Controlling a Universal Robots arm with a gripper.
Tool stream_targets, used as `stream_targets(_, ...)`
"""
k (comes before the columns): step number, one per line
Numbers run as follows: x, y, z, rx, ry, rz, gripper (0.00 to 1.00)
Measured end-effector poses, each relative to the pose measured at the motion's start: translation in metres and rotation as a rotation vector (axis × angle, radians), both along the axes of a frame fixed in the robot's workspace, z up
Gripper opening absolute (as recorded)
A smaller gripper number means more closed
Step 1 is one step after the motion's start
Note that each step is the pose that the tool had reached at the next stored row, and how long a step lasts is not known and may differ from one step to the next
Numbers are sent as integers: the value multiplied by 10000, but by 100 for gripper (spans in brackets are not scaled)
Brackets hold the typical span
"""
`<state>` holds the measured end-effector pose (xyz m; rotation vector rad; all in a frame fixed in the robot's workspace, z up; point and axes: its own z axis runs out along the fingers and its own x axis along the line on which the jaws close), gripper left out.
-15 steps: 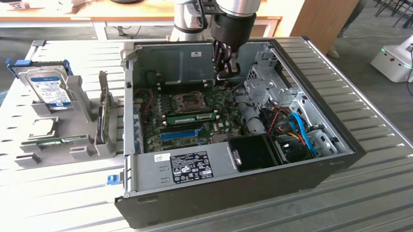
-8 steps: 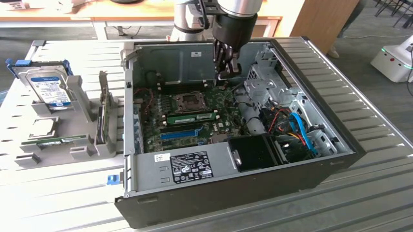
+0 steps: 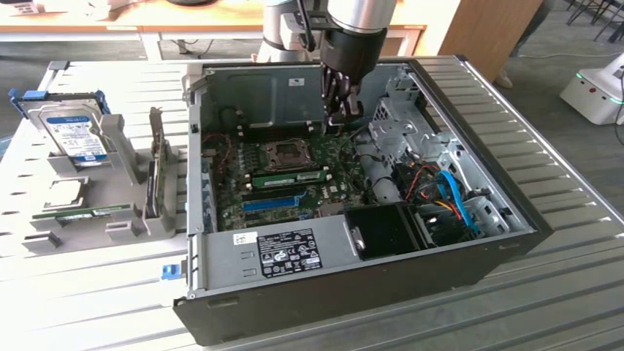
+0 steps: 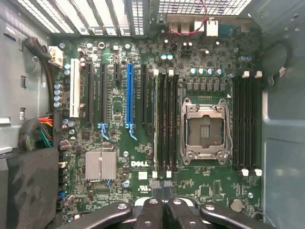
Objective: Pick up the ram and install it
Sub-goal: 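Press down the ram until it locks into place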
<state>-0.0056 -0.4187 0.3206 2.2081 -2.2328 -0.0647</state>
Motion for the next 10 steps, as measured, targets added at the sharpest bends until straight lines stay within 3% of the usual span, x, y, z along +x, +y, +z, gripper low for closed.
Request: stream_targets(10, 0, 0, -125, -1, 1, 0, 10)
